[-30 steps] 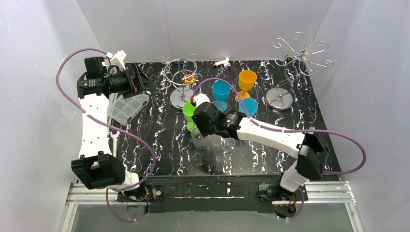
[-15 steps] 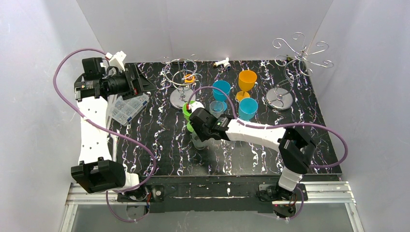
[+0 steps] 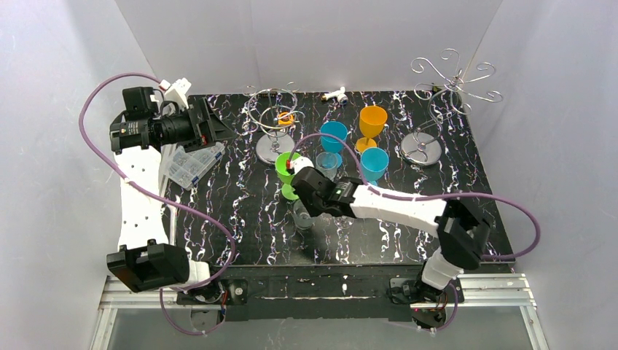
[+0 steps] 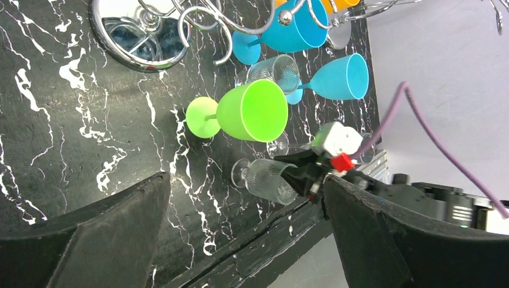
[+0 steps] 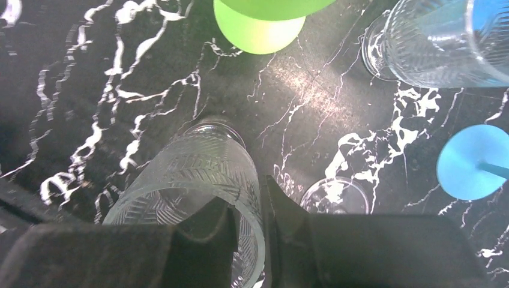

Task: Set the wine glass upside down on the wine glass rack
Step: Pick up the wine glass at the center of the board.

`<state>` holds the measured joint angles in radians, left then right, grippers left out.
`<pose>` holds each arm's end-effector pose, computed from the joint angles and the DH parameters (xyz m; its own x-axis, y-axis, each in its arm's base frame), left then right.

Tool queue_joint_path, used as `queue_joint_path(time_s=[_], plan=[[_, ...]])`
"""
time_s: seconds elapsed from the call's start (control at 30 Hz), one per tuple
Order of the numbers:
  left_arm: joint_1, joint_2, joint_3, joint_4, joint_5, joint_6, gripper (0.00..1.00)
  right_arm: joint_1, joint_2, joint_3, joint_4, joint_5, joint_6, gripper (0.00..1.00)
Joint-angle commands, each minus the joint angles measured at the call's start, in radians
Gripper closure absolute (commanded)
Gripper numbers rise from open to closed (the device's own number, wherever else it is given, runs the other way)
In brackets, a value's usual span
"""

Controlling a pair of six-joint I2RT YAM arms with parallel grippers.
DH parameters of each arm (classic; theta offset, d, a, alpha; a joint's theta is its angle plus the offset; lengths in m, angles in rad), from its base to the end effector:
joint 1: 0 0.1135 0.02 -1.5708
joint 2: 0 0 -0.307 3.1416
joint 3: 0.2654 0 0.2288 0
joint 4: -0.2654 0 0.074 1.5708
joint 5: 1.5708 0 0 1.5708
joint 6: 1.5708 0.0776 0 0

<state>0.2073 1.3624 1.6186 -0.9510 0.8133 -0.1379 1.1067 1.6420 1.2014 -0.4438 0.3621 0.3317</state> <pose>0.2589 -0.0032 0.4463 -0.6762 -0.2387 -0.6969 0.3148 0.7617 -0.5663 0.1857 0.3096 0.2665 -0.5670 -0.4523 -0.6884 -0.5829 0.8108 -0.0527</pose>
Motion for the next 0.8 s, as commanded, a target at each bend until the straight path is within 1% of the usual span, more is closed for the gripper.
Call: queue_joint_path(time_s=[0.0, 0.1, 0.27, 0.37, 0.43, 0.53, 0.6, 0.7, 0.77], plan=[[0.001, -0.052, 0.033, -0.066, 0.033, 0.045, 0.01, 0.036, -0.187, 0.048, 0.014, 0.006, 0.016, 0.99], [0.0, -0.057, 0.038, -0.087, 0.04, 0.063, 0.01, 0.054, -0.262, 0.083, 0.019, -0.025, 0.017, 0.99], [0.002, -0.059, 0.052, -0.109, 0.095, 0.079, 0.01, 0.082, -0.323, 0.223, 0.03, -0.037, 0.001, 0.99], [0.001, -0.062, 0.067, -0.113, 0.127, 0.089, 0.01, 0.084, -0.316, 0.297, 0.057, -0.002, -0.024, 0.99], [0.001, -0.061, 0.083, -0.128, 0.177, 0.11, 0.01, 0.085, -0.305, 0.351, 0.119, 0.059, -0.064, 0.99], [0.001, -0.056, 0.081, -0.139, 0.226, 0.097, 0.01, 0.085, -0.298, 0.361, 0.234, 0.119, -0.118, 0.99], [0.0, -0.048, 0.068, -0.152, 0.26, 0.073, 0.06, 0.086, -0.299, 0.34, 0.346, 0.15, -0.145, 0.99], [0.0, -0.04, 0.037, -0.159, 0.289, 0.059, 0.18, 0.086, -0.294, 0.314, 0.472, 0.162, -0.159, 0.99], [0.001, -0.039, 0.015, -0.16, 0.322, 0.061, 0.29, 0.085, -0.279, 0.322, 0.503, 0.16, -0.156, 0.99]])
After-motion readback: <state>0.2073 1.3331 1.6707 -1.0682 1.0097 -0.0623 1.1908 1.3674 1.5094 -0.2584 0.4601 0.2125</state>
